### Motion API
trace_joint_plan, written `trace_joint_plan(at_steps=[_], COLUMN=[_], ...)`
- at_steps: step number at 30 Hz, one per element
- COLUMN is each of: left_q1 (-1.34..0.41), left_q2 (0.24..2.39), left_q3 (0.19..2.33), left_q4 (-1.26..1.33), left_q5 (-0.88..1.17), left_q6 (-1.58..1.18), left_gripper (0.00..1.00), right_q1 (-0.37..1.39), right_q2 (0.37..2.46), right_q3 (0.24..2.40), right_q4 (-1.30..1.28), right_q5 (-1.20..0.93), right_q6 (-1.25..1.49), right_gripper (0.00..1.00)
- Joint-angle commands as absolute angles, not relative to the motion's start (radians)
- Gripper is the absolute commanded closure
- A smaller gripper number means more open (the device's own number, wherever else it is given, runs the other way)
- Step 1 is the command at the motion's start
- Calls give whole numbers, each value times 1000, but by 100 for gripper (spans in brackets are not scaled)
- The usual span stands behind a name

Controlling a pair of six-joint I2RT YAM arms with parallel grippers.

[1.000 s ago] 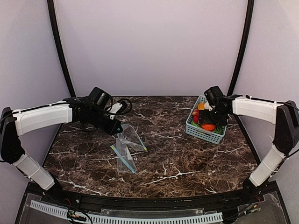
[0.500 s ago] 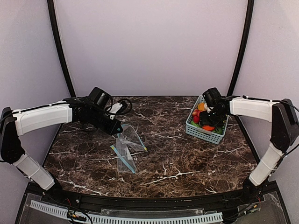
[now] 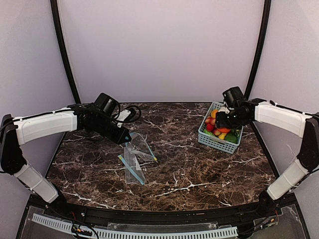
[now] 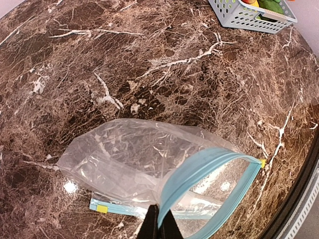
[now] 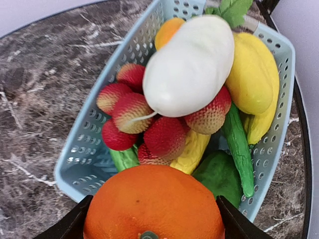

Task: Place the food in the zip-top bag and seal the zipper
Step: Pick up the fake fruit from the bin, then place the fake fruit in the zipper food storage bag.

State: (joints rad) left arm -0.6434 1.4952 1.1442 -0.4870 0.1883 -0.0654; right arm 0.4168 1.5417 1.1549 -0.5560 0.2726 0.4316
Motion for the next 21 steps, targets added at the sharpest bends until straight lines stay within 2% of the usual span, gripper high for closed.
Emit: trace_joint_plan(at_steps=[1, 10, 21], left_q1=[-638, -638, -638], left_q2=[1486, 1489, 1494], left_q3=[1132, 1132, 1131], left_q4=[-484, -477, -479], left_q5=[219, 254, 255], left_q6=[-80, -86, -86], left_gripper=[99, 99, 99], right_q1=[460, 712, 1008], right_q2=[1370, 1277, 1446], right_q3=[1142, 1105, 1131], right_q4=[-524, -407, -91], right_q5=[189, 18, -121], right_q6=[386, 407, 442], right_gripper=[43, 45, 45])
